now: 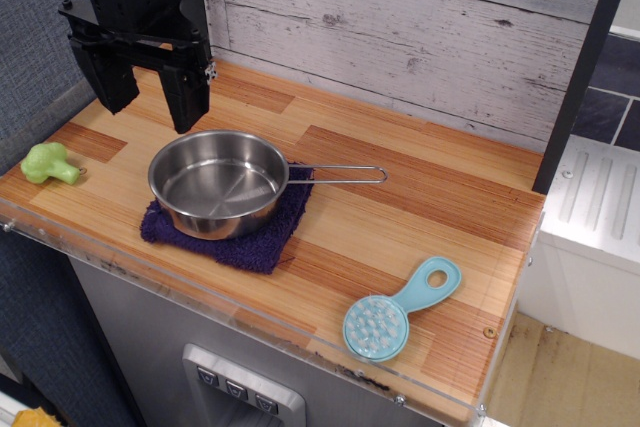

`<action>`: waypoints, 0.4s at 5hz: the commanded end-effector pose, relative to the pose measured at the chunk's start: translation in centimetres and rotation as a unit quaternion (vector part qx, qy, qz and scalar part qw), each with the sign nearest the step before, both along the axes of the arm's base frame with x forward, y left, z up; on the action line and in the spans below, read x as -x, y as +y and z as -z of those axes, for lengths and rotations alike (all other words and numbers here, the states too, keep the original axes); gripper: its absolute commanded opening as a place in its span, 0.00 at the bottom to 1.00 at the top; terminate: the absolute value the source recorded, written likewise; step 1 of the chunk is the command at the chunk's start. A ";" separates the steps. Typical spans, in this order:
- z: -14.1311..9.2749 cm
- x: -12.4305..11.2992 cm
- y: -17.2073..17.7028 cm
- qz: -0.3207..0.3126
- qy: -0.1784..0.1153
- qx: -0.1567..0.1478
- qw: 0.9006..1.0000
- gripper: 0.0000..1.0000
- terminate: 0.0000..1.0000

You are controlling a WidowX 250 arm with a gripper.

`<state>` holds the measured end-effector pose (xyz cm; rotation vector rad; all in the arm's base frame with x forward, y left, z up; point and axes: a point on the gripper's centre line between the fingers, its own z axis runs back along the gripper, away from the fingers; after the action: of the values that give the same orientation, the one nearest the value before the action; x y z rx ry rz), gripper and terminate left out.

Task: Put the pot on the left edge of the table

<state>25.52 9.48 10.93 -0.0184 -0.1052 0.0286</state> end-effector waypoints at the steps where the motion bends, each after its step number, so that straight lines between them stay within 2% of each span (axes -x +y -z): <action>1: 0.0 0.0 0.0 0.000 0.000 0.000 1.000 1.00 0.00; 2: 0.5 0.2 -1.7 0.016 0.004 0.001 1.000 1.00 0.00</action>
<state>25.12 7.45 9.34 -0.0390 -0.0608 -0.0005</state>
